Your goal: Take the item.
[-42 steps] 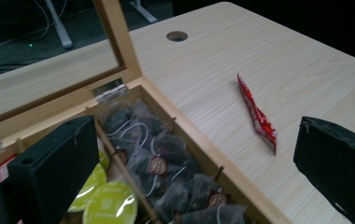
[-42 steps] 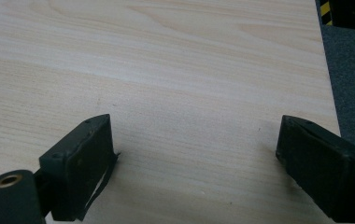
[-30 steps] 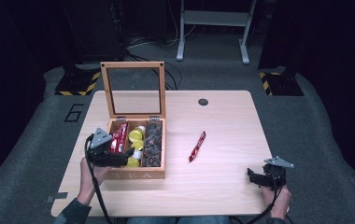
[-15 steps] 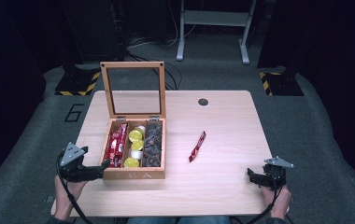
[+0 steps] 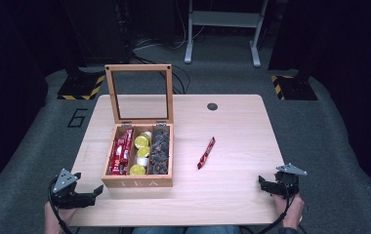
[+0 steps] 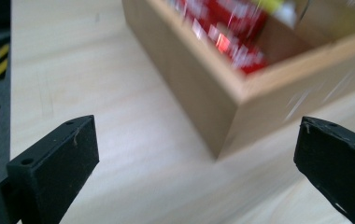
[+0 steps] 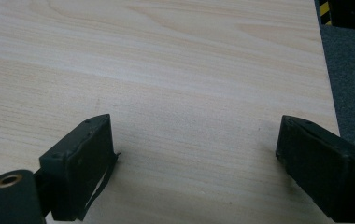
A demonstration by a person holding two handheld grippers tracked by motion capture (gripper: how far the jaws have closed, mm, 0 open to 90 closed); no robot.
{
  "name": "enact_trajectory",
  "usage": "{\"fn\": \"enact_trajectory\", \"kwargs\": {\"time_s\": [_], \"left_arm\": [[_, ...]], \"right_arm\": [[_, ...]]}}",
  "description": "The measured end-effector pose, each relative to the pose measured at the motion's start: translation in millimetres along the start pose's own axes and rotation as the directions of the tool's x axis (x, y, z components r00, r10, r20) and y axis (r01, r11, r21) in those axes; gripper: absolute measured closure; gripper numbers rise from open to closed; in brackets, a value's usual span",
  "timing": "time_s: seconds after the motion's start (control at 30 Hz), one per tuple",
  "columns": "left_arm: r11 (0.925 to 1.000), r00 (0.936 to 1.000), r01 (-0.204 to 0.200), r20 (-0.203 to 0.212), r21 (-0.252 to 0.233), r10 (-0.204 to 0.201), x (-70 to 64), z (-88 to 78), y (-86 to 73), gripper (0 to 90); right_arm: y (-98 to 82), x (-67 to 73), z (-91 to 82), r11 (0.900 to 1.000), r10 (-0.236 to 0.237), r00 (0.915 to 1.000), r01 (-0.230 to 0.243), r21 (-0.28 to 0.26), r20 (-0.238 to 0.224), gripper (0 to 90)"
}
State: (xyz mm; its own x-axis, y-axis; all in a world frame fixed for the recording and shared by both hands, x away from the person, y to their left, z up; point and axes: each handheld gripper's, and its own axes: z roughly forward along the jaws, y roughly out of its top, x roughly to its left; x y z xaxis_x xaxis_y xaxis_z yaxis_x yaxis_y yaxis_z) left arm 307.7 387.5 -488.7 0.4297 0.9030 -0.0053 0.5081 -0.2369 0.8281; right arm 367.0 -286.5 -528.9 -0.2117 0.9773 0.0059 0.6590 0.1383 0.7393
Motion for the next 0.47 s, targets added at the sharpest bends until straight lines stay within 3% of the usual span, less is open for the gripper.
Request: {"fn": "enact_trajectory", "kwargs": {"time_s": [0.13, 0.47], "left_arm": [[0.9958, 0.9994, 0.015, 0.031, 0.09, -0.018, 9.8, 15.0, -16.8, 0.0], [0.9872, 0.9994, 0.013, 0.029, 0.159, -0.018, 13.9, 31.6, -28.7, 0.0]], "right_arm": [[0.2, 0.3, 0.3, 1.0, -0.003, 1.0, 0.003, -0.001, 0.002, 10.5], [0.8, 1.1, 0.9, 1.0, 0.007, 1.0, -0.007, 0.001, 0.004, 10.0]]}}
